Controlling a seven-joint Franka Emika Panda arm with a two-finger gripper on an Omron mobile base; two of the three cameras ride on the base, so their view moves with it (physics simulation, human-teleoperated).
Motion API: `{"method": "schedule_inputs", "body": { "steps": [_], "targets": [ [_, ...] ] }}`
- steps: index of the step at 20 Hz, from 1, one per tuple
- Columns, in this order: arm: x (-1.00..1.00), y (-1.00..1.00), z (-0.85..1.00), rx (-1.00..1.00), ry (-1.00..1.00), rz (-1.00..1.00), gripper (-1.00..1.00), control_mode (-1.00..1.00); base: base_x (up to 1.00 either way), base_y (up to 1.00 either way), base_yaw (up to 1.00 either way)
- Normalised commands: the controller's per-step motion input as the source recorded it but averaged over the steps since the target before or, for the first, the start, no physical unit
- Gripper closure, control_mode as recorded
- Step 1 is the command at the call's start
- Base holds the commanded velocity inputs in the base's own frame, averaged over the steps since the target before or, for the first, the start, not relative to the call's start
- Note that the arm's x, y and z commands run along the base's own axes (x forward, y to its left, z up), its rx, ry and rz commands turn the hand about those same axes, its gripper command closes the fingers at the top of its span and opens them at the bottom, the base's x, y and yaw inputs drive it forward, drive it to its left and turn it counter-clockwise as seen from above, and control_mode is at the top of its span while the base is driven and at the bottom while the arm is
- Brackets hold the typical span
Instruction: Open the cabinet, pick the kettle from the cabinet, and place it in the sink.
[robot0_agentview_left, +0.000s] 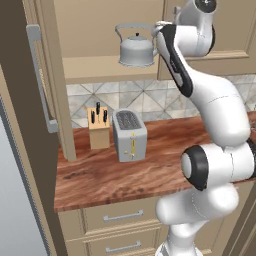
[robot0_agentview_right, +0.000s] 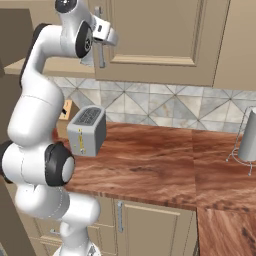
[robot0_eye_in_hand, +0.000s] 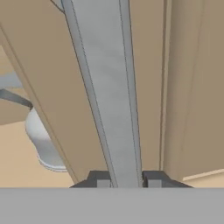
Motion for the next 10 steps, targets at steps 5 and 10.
{"method": "schedule_inputs", "body": {
  "steps": [5,10],
  "targets": [
    [-0.16,0.22,-0.26,0.07,-0.10,0.04,1.00,-1.00,0.00,0.00,0.00],
    [-0.47,0.14,-0.17,0.07,-0.07,0.12,1.00,-1.00,0.00,0.00,0.00]
  ]
}}
